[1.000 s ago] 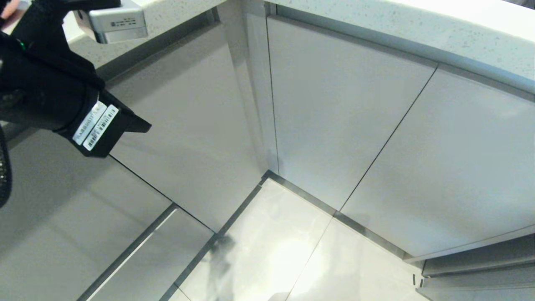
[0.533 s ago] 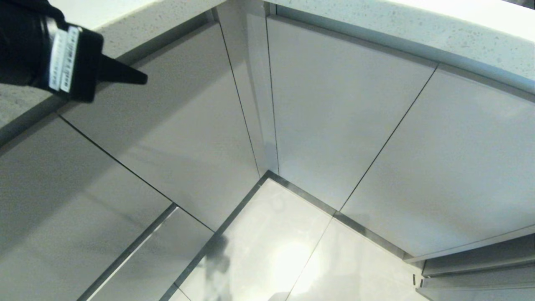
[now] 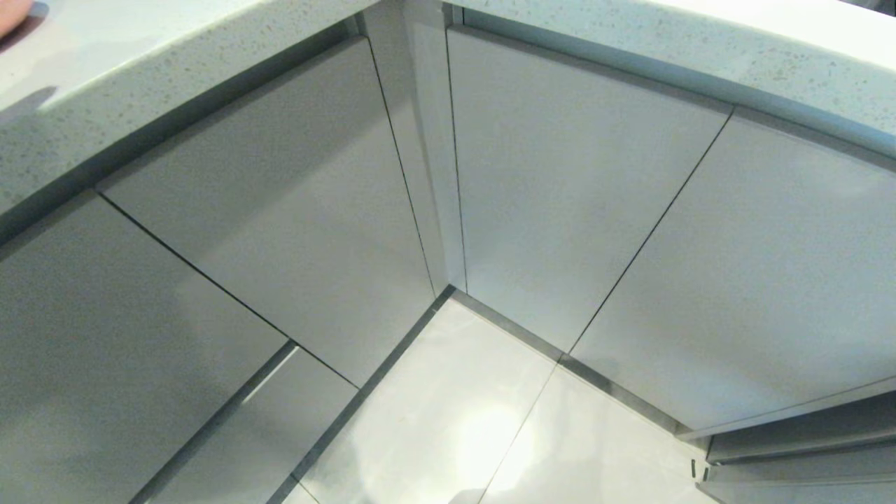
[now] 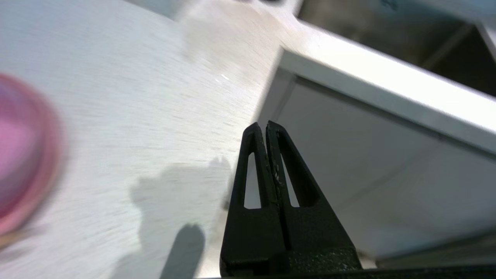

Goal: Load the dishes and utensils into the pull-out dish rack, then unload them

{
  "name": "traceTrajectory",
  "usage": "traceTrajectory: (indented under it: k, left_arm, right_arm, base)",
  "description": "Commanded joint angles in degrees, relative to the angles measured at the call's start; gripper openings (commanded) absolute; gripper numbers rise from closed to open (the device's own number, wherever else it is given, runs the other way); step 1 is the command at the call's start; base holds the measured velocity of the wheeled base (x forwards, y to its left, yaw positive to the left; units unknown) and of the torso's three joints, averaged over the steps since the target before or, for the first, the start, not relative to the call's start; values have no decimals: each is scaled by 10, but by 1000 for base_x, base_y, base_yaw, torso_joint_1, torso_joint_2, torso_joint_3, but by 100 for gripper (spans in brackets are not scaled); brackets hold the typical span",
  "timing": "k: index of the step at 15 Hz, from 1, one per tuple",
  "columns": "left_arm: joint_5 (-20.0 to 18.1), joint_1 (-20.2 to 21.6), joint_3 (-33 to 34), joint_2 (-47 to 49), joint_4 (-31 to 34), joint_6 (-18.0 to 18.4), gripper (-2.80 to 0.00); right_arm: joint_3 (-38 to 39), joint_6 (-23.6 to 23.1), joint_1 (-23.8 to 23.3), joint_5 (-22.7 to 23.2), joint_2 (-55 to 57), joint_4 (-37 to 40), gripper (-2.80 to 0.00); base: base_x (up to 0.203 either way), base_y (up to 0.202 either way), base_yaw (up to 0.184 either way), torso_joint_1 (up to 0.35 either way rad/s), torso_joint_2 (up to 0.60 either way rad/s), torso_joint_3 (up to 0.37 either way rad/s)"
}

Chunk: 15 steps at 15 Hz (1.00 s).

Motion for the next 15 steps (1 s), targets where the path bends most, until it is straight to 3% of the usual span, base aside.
traceTrajectory:
  k: [1, 2, 3, 6, 8, 13, 15]
  left_arm:
    - [-50, 102, 10, -67, -1, -11, -280]
    - [-94, 167, 21, -110, -1, -29, -280]
    - [-120, 203, 36, -149, 0, -42, -280]
    - [-185, 284, 130, -273, 3, -62, -280]
    - [-213, 314, 205, -343, 6, -65, -280]
    - [-217, 358, 460, -491, -37, -36, -280]
    - [-195, 364, 516, -509, -52, -55, -280]
  right_arm:
    - [1, 0, 0, 0, 0, 0, -280]
    - [1, 0, 0, 0, 0, 0, -280]
    - [1, 0, 0, 0, 0, 0, -280]
    - [1, 0, 0, 0, 0, 0, -280]
    - [0, 0, 0, 0, 0, 0, -280]
    - [1, 0, 0, 0, 0, 0, -280]
    - [1, 0, 0, 0, 0, 0, -280]
  base:
    - [0, 0, 0, 0, 0, 0]
    - [0, 0, 0, 0, 0, 0]
    - [0, 0, 0, 0, 0, 0]
    - [0, 0, 0, 0, 0, 0]
    - [0, 0, 0, 0, 0, 0]
    - [0, 0, 0, 0, 0, 0]
    - [0, 0, 0, 0, 0, 0]
